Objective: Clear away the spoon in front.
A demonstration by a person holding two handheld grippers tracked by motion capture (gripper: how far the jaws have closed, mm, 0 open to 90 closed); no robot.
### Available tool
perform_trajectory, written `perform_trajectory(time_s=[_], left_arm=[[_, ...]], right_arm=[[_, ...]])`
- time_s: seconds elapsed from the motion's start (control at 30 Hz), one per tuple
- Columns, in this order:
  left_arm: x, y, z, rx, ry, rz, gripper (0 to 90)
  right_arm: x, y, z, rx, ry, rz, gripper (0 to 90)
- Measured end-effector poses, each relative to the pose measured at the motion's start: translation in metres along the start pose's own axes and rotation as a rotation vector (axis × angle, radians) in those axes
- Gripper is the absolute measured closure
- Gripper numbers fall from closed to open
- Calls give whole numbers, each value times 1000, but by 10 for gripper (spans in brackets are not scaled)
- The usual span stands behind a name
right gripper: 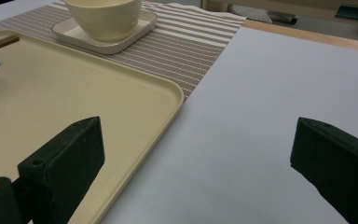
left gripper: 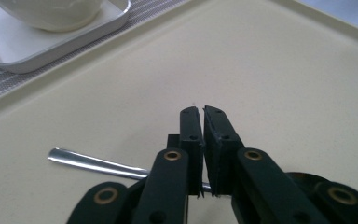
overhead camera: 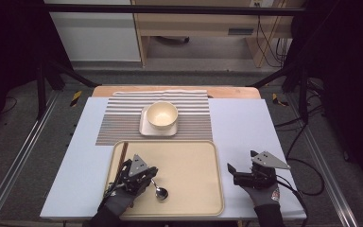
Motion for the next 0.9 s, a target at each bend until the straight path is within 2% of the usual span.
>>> perform_trajectory(time_s=[0.17,0.4,0.57,0.73,0.9], left_arm=[[-4,6,-10,-30,26,33,891],[-8,11,-16,-52,45,75,892],[-11,13,-20,-87,73,108,891],[-14,15,-23,-87,93,133,892],[-16,14,-22,-90,94,150,892]], right_arm=[[0,0,1,3,2,-1,32],[-1,1,1,3,-2,4,32],[-1,1,1,4,-1,3,32],[-1,1,1,4,-2,3,32],[0,0,1,3,-1,2,32]])
Point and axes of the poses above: each handheld gripper's, and its own axes: y roughly forward along the jaws, x roughly out of its top, z roughly to its left, the point moved 4 cm from there along y, roughly forward along the jaws, and after that the axes turned 2 degrees about z, right-handed, at the moved point
